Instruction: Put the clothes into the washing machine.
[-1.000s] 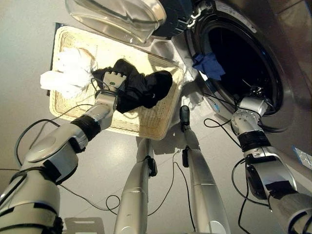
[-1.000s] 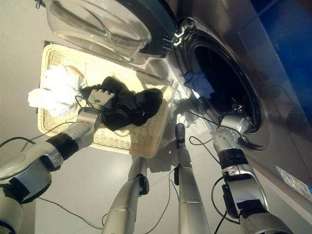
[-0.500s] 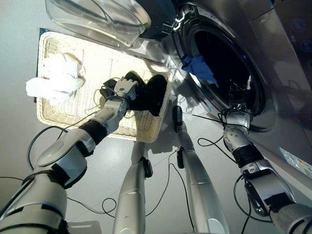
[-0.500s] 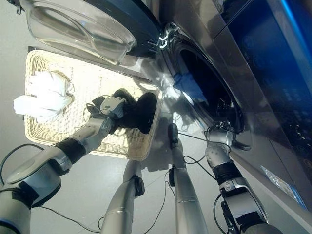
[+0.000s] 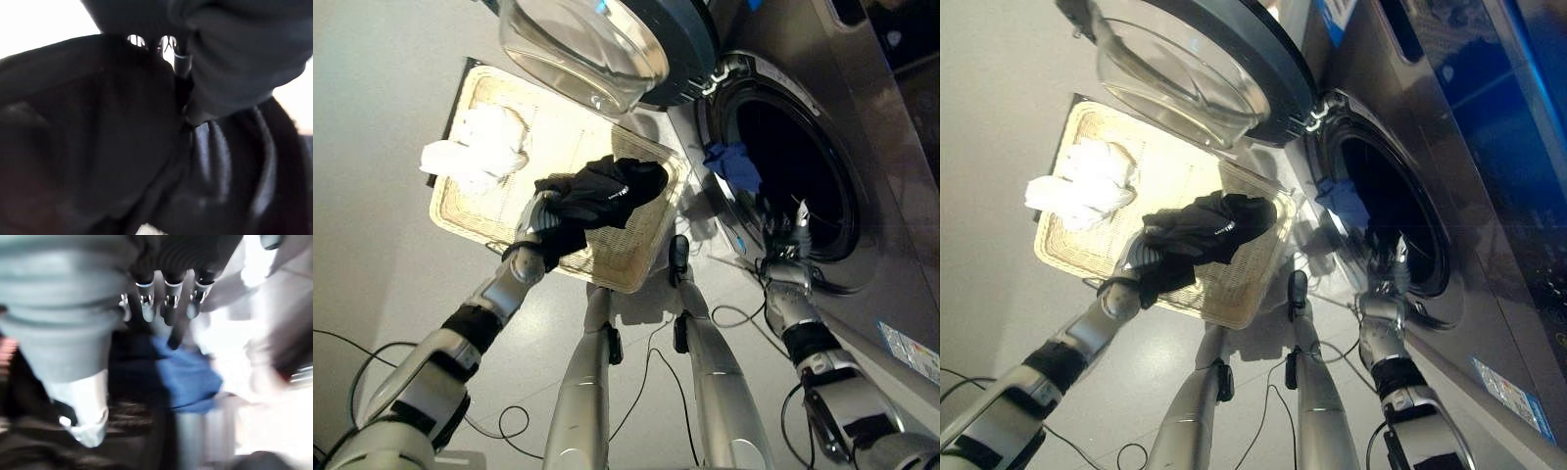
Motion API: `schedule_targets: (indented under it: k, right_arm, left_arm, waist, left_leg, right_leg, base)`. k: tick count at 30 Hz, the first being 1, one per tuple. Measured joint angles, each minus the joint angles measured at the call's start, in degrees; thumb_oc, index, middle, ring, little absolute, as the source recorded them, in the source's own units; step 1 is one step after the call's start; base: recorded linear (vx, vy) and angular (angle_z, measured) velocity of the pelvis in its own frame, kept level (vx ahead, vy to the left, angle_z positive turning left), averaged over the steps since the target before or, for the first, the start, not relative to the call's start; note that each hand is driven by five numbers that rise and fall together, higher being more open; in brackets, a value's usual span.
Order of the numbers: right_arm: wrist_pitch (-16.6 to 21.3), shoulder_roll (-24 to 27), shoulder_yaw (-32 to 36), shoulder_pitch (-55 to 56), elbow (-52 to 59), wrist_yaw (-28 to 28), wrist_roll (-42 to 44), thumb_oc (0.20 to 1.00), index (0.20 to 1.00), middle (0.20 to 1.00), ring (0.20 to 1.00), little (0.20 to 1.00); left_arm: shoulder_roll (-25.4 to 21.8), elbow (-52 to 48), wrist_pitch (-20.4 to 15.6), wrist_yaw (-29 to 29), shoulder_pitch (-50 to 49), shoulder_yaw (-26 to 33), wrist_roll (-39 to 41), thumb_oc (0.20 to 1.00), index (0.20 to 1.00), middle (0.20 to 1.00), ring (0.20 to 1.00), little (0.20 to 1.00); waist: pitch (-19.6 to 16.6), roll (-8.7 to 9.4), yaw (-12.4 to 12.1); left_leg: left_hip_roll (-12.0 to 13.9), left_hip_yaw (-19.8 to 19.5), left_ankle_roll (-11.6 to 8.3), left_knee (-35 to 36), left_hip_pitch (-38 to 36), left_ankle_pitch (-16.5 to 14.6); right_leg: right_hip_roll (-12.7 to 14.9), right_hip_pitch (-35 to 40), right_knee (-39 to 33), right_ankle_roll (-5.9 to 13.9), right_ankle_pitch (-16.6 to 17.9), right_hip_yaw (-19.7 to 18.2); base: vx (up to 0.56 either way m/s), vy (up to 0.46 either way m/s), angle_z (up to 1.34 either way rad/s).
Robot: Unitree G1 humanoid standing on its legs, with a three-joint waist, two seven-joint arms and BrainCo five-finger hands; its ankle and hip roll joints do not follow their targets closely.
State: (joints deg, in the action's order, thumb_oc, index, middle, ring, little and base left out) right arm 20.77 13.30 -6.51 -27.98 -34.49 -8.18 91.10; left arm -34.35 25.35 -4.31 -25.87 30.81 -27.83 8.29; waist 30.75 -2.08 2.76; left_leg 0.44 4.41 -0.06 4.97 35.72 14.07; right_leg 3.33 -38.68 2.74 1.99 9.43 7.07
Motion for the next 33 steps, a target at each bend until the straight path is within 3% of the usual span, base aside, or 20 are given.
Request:
schedule_targets:
  k: [1, 2, 3, 5, 8, 9, 11, 13, 15, 21, 23, 30, 33]
  right_arm:
    - [-0.2, -1.1, -3.0, 2.8, 3.4, -1.5, -5.6, 1.0, 1.0, 1.0, 1.0, 1.0]
    - [-0.2, -1.1, -3.0, 2.8, 3.4, -1.5, -5.6, 1.0, 1.0, 1.0, 1.0, 1.0]
    - [-1.2, -2.1, -7.9, 5.4, 6.7, -3.3, -16.1, 1.0, 1.0, 1.0, 1.0, 1.0]
    - [-2.1, -1.2, -11.2, 7.6, 9.7, -3.8, -26.9, 1.0, 1.0, 1.0, 1.0, 1.0]
    - [-2.1, -1.2, -11.2, 7.6, 9.7, -3.8, -26.9, 1.0, 1.0, 1.0, 1.0, 1.0]
    - [-3.7, 3.2, -16.1, 9.4, 14.4, -3.6, -41.2, 1.0, 1.0, 1.0, 1.0, 1.0]
    - [-3.9, 4.6, -16.0, 9.3, 15.4, -3.7, -45.6, 1.0, 1.0, 1.0, 1.0, 1.0]
    - [-7.4, 15.9, -23.5, 6.5, 19.5, -1.9, -64.6, 1.0, 1.0, 1.0, 1.0, 1.0]
    - [-8.8, 17.1, -21.4, 3.4, 19.6, -1.5, -72.3, 1.0, 1.0, 1.0, 1.0, 1.0]
    - [-10.4, 17.5, -22.6, -5.4, 19.6, 1.8, -78.2, 1.0, 1.0, 1.0, 1.0, 1.0]
    - [-11.4, 19.3, -26.3, -7.9, 19.7, 3.1, -79.2, 1.0, 1.0, 1.0, 1.0, 1.0]
    - [-12.2, 21.3, -28.9, -9.1, 19.7, 3.8, -79.4, 1.0, 1.0, 1.0, 1.0, 1.0]
    - [-12.5, 21.6, -30.0, -9.2, 19.7, 3.5, -83.7, 1.0, 1.0, 1.0, 1.0, 1.0]
  left_arm:
    - [1.7, -3.7, -1.4, 0.1, -3.6, 2.6, 0.9, 0.2, 0.2, 0.2, 0.2, 0.2]
    - [1.7, -3.7, -1.4, 0.1, -3.6, 2.6, 0.9, 0.2, 0.2, 0.2, 0.2, 0.2]
    - [4.0, -8.2, -4.6, 0.7, -7.4, 4.0, 1.8, 0.2, 0.2, 0.2, 0.2, 0.2]
    - [5.7, -11.9, -6.2, 2.6, -10.2, 5.1, 2.0, 0.2, 0.2, 0.2, 0.2, 0.2]
    - [5.7, -11.9, -6.2, 2.6, -10.2, 5.1, 2.0, 0.2, 0.2, 0.2, 0.2, 0.2]
    - [6.4, -16.0, -7.9, 6.8, -12.7, 4.3, 2.0, 0.2, 0.2, 0.2, 0.2, 0.2]
    - [6.2, -17.1, -8.1, 8.0, -12.7, 4.4, 2.0, 0.2, 0.2, 0.2, 0.2, 0.2]
    - [2.1, -19.4, -8.6, 16.9, -12.1, 3.5, 6.9, 0.2, 0.2, 0.2, 0.2, 0.2]
    - [0.1, -19.4, -8.7, 22.4, -10.5, 3.0, 10.7, 0.2, 0.2, 0.2, 0.2, 0.2]
    - [-1.5, -19.4, -8.1, 31.3, -4.3, -1.3, 15.7, 0.2, 0.2, 0.2, 0.2, 0.2]
    - [-3.1, -19.4, -6.9, 33.9, -2.3, -3.5, 18.0, 0.2, 0.2, 0.2, 0.2, 0.2]
    - [-5.5, -19.4, -4.5, 40.9, 0.4, -5.6, 23.1, 0.2, 0.2, 0.2, 0.2, 0.2]
    - [-6.0, -19.4, -3.7, 43.5, 0.2, -6.1, 25.2, 0.2, 0.2, 0.2, 0.2, 0.2]
  waist:
    - [0.0, -0.02, -0.7]
    - [0.0, -0.02, -0.7]
    - [0.0, -0.02, -0.7]
    - [0.0, -0.04, -0.9]
    - [0.0, -0.04, -0.9]
    - [0.0, -0.04, -1.2]
    - [0.0, -0.04, -2.1]
    - [0.0, -0.06, -2.1]
    - [0.0, -0.07, -2.2]
    - [0.0, -0.08, -2.3]
    - [0.0, -0.09, -2.4]
    - [0.0, -0.11, -2.3]
    - [0.1, -0.12, -2.3]
  left_leg:
    - [-0.1, -0.2, -0.04, 0.0, 0.0, 0.0]
    - [-0.1, -0.2, -0.04, 0.0, 0.0, 0.0]
    - [-0.2, -0.9, 0.0, 0.0, -0.2, 0.0]
    - [-0.4, -1.5, -0.01, 0.0, -0.2, 0.0]
    - [-0.4, -1.5, -0.01, 0.0, -0.2, 0.0]
    - [-0.5, -1.8, 0.03, 0.0, -1.2, 0.0]
    - [-0.5, -1.9, 0.0, 0.0, -1.4, 0.0]
    - [-0.4, -2.2, -0.13, 0.0, -1.4, 0.1]
    - [-0.3, -2.5, -0.16, 0.0, -1.8, 0.2]
    - [0.0, -3.2, -0.45, 0.0, -1.8, 0.7]
    - [0.0, -3.1, -0.34, 0.0, -1.8, 0.8]
    - [0.0, -3.1, -0.53, 0.0, -1.9, 0.6]
    - [0.0, -3.1, -0.57, 0.0, -1.9, 0.6]
  right_leg:
    - [0.0, 0.1, 0.0, 0.01, 0.0, 0.0]
    - [0.0, 0.1, 0.0, 0.01, 0.0, 0.0]
    - [0.1, 0.6, 0.1, 0.19, -0.3, 0.0]
    - [0.2, 0.8, 0.1, 0.23, -0.4, -0.1]
    - [0.2, 0.8, 0.1, 0.23, -0.4, -0.1]
    - [0.3, 2.1, 0.1, 0.48, -0.6, 0.0]
    - [0.3, 2.2, 0.1, 0.4, -0.7, -0.1]
    - [0.3, 2.7, -0.1, 0.41, -0.7, 0.5]
    - [0.2, 3.1, -0.1, 0.4, -0.7, 0.9]
    - [-0.1, 3.4, -0.1, 0.33, -1.0, 1.4]
    - [-0.1, 3.5, -0.1, 0.33, -1.0, 1.5]
    - [-0.1, 3.6, -0.1, 0.37, -1.0, 1.5]
    - [-0.1, 3.6, -0.1, 0.36, -1.0, 1.5]
  base:
    - [-0.04, 0.019, 0.03]
    - [-0.04, 0.049, 0.11]
    - [-0.02, 0.044, 0.13]
    - [-0.03, 0.031, 0.11]
    - [0.0, 0.004, 0.04]
    - [-0.01, 0.021, 0.08]
    - [-0.01, 0.014, 0.04]
    - [-0.01, 0.008, 0.08]
    - [0.0, -0.001, 0.04]
    - [0.01, -0.005, 0.05]
    - [0.0, 0.0, 0.0]
    - [0.0, 0.0, 0.0]
    - [0.0, 0.0, 0.0]
